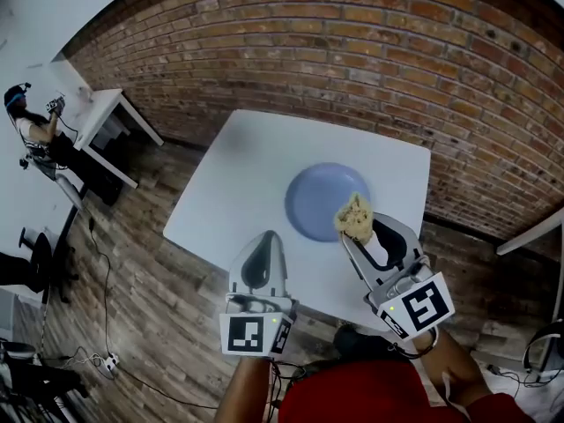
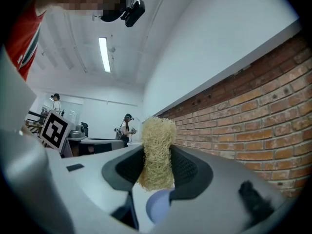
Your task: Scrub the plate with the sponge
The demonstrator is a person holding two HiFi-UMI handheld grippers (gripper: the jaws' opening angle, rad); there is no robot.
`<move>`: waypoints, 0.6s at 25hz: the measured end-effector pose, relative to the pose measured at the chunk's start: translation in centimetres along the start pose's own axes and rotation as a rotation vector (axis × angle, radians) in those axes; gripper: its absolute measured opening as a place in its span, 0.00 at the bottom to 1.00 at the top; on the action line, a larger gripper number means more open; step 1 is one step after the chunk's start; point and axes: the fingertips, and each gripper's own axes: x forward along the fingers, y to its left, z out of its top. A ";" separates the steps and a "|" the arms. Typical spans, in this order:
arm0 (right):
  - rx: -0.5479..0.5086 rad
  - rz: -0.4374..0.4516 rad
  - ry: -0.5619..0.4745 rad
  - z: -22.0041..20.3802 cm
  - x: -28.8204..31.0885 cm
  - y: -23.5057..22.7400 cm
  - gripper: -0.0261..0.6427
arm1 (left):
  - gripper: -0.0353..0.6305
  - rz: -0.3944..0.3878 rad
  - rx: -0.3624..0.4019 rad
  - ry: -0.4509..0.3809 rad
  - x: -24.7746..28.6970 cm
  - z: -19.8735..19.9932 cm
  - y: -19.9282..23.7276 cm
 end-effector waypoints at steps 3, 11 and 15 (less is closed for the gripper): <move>-0.003 0.015 0.013 -0.5 1.6 -1.8 0.28 | 0.07 0.023 -0.001 0.015 2.2 -0.6 0.7; -0.012 0.013 0.049 -1.8 5.2 -4.2 0.28 | 0.07 0.031 -0.023 0.099 6.0 -3.0 3.0; -0.039 -0.004 0.075 -2.7 7.1 -4.7 0.28 | 0.07 0.011 -0.033 0.150 7.7 -4.8 4.5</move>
